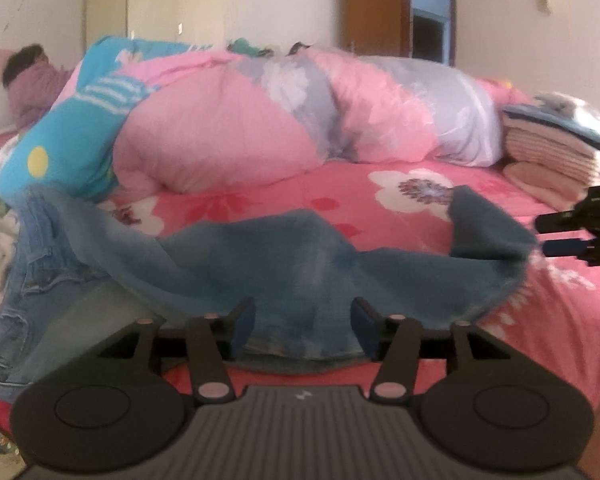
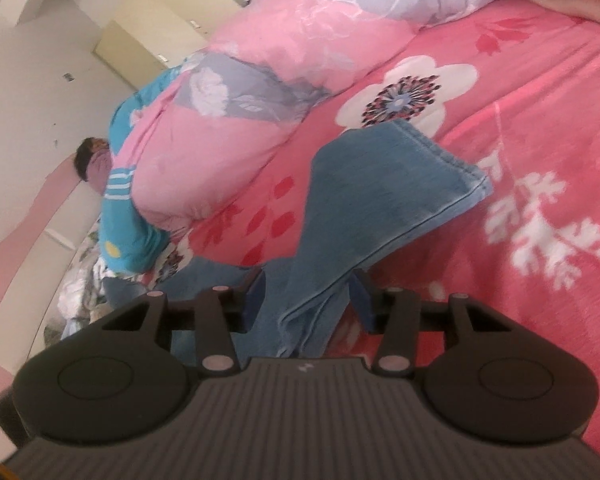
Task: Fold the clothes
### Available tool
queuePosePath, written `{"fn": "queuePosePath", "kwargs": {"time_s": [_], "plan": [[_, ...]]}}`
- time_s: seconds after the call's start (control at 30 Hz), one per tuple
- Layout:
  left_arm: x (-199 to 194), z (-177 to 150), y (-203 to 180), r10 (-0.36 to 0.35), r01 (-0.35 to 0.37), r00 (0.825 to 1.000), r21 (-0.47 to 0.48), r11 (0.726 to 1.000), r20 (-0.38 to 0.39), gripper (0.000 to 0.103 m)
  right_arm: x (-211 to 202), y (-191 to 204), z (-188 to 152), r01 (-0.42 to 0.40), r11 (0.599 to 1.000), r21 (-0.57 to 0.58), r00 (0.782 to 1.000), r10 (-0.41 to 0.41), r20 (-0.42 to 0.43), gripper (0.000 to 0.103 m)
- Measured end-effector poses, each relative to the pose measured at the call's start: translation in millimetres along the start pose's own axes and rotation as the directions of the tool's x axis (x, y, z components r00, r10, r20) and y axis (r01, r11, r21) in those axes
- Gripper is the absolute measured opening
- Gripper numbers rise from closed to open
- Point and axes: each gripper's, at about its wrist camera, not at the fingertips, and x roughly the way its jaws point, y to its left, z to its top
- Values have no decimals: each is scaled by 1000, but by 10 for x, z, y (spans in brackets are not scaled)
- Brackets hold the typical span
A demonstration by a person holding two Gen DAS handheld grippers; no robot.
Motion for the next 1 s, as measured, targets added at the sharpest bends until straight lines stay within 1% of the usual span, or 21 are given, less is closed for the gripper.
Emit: {"fn": "queuePosePath", "kwargs": {"time_s": [0.03,0.1,0.17,0.27,0.3,0.37,0.43,0.47,0.5,0.57,0.63,0.67,0.7,0.77,0.8,0.83,0.87,0.93,0.97,1.0], "plan": [[-61,-12,-43,-14,14,1000,-5,1000,1,62,-17,15,-19,-6,1000,-12,1000,5,-1,46],[-143,-66,-117,-33,33,999,-20,999,0,63,-71,54,-52,-1,999,-51,1000,1,6,46],[-158,-159,-160,-11,12,1000,-31,999,9,63,-131,98,-81,11,995,-94,1000,-10,17,46],[-166,-349,-154,33,-29,996,-49,998,77,63,-239,200,-123,38,983,-182,999,-31,44,46],[-164,-407,-131,39,-33,994,-61,998,100,63,-281,257,-138,51,973,-225,997,-39,60,46],[-139,-521,-62,56,-42,989,-100,994,140,62,-351,402,-180,78,941,-330,994,-49,95,46],[-78,-590,56,86,-61,983,-150,987,163,62,-359,562,-245,90,893,-441,993,-44,113,47],[-45,-608,118,102,-72,980,-175,982,169,60,-324,654,-297,91,861,-501,993,-41,111,49],[-10,-608,182,116,-81,978,-199,977,171,58,-263,744,-360,87,825,-558,994,-37,100,49],[62,-577,346,151,-102,974,-267,958,171,50,-132,923,-487,74,745,-662,997,-32,76,50],[118,-521,566,203,-129,963,-356,926,177,47,66,1094,-638,45,669,-742,999,-21,42,50],[151,-493,672,229,-145,958,-396,907,175,44,168,1181,-715,27,630,-776,1000,-14,24,50],[195,-463,768,258,-167,952,-429,888,162,42,271,1264,-791,6,593,-805,1000,-4,4,50],[322,-386,938,302,-212,946,-478,852,119,32,481,1417,-934,-51,534,-844,999,25,-45,49],[409,-341,999,316,-236,945,-489,840,88,31,586,1487,-1004,-78,505,-860,997,35,-70,48],[486,-308,1029,329,-259,942,-485,835,63,29,697,1548,-1072,-101,479,-872,995,37,-95,47],[537,-301,1044,347,-278,936,-476,834,63,23,819,1608,-1138,-121,454,-883,992,36,-118,47],[634,-292,1067,381,-312,922,-458,832,64,23,1017,1709,-1248,-150,412,-899,988,34,-150,45],[663,-305,1060,386,-319,920,-450,834,63,23,1103,1754,-1300,-156,390,-907,987,31,-157,44],[702,-316,1060,381,-319,923,-449,835,54,23,1177,1794,-1350,-162,367,-916,986,27,-164,43]]}}
